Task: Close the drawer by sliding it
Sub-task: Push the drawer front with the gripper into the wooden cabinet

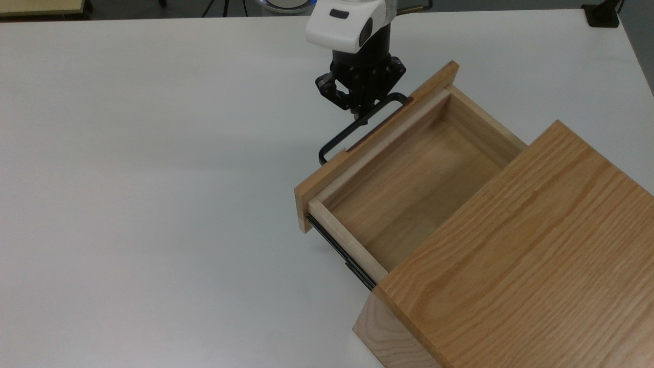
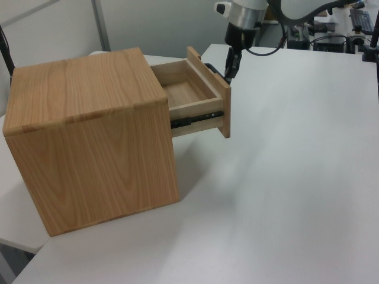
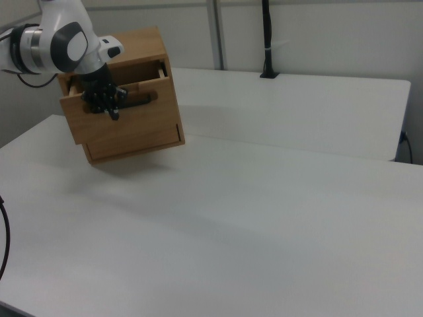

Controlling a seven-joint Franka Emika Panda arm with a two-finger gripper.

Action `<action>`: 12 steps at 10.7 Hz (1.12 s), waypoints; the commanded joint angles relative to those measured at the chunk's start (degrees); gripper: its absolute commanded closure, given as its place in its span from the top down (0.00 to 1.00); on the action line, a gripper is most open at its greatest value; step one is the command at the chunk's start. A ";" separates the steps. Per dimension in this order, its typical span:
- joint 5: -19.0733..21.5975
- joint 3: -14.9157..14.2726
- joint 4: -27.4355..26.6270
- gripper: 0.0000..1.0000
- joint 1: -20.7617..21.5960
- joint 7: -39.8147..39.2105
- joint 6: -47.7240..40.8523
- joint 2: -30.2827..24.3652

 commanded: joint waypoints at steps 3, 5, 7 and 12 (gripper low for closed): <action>-5.87 0.14 7.21 0.00 3.11 12.95 7.70 5.88; -8.25 0.14 7.31 0.00 3.29 18.50 12.28 6.94; -8.26 0.14 7.31 0.00 3.47 22.28 15.27 7.56; -8.26 0.14 7.22 0.00 4.26 36.96 24.60 9.84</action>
